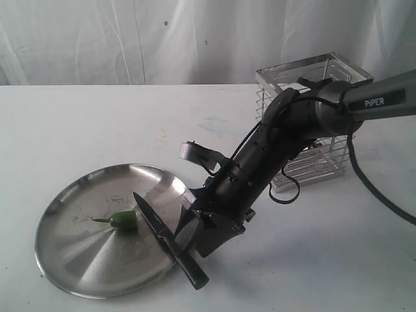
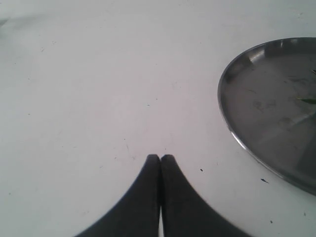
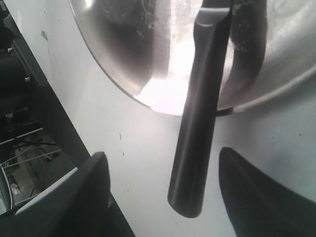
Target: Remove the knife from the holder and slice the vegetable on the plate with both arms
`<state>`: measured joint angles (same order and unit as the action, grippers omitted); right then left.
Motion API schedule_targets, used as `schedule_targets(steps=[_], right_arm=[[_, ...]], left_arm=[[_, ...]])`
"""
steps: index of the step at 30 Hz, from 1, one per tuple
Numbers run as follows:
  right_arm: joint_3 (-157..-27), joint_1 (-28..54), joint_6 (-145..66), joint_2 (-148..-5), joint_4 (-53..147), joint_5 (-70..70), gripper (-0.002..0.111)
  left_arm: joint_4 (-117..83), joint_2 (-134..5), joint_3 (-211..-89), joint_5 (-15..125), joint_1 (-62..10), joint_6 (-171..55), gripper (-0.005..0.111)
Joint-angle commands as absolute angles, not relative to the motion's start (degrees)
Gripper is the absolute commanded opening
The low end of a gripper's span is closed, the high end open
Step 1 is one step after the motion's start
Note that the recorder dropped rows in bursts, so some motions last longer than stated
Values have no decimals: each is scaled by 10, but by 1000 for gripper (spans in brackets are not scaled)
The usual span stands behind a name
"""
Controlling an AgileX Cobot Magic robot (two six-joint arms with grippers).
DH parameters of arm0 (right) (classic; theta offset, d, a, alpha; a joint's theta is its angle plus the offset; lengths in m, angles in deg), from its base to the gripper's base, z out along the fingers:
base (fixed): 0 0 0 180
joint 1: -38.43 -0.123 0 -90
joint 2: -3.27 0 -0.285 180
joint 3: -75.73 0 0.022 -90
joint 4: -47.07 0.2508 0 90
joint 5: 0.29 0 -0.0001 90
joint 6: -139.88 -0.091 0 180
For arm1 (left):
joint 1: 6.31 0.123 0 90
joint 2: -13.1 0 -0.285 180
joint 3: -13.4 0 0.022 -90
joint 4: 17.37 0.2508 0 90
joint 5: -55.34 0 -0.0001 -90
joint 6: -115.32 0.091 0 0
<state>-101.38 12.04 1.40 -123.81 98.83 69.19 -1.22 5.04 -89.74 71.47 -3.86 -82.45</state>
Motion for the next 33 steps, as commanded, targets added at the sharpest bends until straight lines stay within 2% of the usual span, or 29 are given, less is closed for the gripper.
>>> schedule_targets(steps=[1,27,30,33], right_arm=[[-995,120,23,-1236,986,697,60],[-975,92,71,-1274,1014,661,59],[-975,92,71,-1284,1016,658,55],[-975,92,71,-1297,1016,658,44]], left_arm=[[-11,53,-894,714,-44,-824,0],[-11,53,-894,714,-44,-824,0],[-11,53,-894,714,-44,-824,0],[-11,53,-894,714,-44,-824,0]])
